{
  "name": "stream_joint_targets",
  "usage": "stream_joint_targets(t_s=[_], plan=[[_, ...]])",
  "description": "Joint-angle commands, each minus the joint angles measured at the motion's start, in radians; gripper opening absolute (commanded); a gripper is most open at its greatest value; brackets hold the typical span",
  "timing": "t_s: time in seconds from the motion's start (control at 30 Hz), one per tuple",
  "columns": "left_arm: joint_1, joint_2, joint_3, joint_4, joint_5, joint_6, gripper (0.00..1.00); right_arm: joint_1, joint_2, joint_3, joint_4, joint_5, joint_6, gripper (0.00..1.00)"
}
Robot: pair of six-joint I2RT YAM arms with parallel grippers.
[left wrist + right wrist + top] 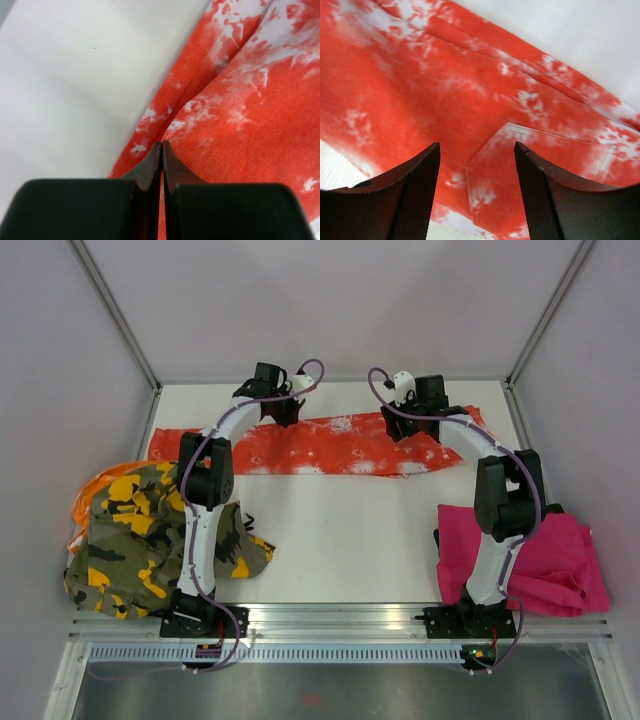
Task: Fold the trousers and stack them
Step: Fold the trousers
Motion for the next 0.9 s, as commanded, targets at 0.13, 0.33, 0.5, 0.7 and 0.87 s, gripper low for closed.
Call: stream_joint_targets(t_s=[0.13, 0.33, 0.5, 0.7, 0.87], plan=[[0.018, -0.008, 0.045, 0.115, -0.066, -0.023, 0.02, -0.020, 0.050, 0.039, 0.097, -0.101, -0.080, 0.69], [0.018, -0.025, 0.003, 0.112, -0.015, -0.018, 0.02, -0.025, 0.218, 0.246, 0.036, -0.146, -0.203, 0.69], [0.016, -0.037, -0.022, 0.103, -0.015, -0.015, 0.02, -0.034, 0.295, 0.302, 0.017, -0.094, -0.298, 0.69], [0.016, -0.044, -0.031, 0.092, -0.023, -0.010, 0.02, -0.065, 0.343, 0.348, 0.005, -0.081, -0.300, 0.67], [0.016, -0.045, -0.036, 0.088, -0.026, -0.007, 0.02, -0.068, 0.370, 0.357, 0.008, -0.055, -0.304, 0.53]])
